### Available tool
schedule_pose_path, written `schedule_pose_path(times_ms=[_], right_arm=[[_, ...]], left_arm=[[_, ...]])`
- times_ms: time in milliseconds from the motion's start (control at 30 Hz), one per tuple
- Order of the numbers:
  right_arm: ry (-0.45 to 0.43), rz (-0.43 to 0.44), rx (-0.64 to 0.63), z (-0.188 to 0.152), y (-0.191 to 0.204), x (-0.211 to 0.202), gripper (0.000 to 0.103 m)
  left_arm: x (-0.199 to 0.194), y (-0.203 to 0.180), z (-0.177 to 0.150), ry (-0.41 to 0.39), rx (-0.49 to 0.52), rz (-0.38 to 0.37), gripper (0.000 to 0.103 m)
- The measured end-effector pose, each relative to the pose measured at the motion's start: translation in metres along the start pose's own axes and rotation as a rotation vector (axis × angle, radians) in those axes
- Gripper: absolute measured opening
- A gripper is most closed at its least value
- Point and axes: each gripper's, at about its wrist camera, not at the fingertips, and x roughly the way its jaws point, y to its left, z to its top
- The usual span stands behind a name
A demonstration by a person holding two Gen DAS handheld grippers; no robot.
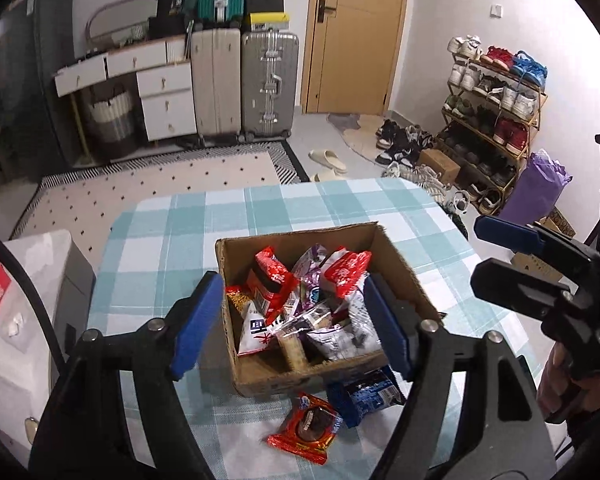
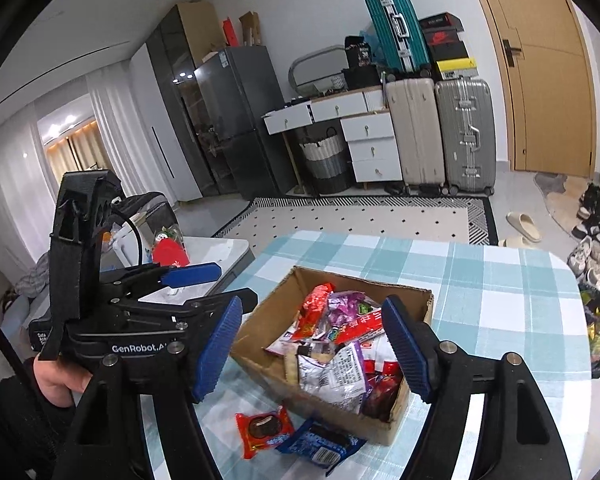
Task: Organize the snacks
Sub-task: 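Withdraw both tools from the box toward the two packets on the table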
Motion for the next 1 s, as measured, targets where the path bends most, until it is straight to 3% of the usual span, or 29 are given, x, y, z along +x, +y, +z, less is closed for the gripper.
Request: schedule_pose_path(times_ms=[300,567,667,933,1000], right_arm=[[-0.066,0.006,-0.02,-0.008,0.02,-0.038,0.085],[-0.112,0.002,-0.026,-0.026,0.034,-0.067,0.093],[-0.129,-0.001,0.0,-0.038,0.033,-0.077,0.097],[-0.144,0.003,0.091,-0.075,0.021,-0.091,0.102],[-0.148,-0.001,0.122,-0.083,0.015,-0.093,0.102]], left_arm=[[-0.052,-0.021,-0.011,-0.085,0.036,0.027,0.08],[-0.09,-0.028,-0.028,-0.114,0.004,0.003,0.084],[-0.102,-0.024,-0.041,-0.116,-0.04,-0.03,0.085],[-0.123,-0.017,-0.085,-0.149,-0.09,-0.005,0.09],[-0.123,-0.011,-0.095,-0.153,-0.117,-0.005,0.099]])
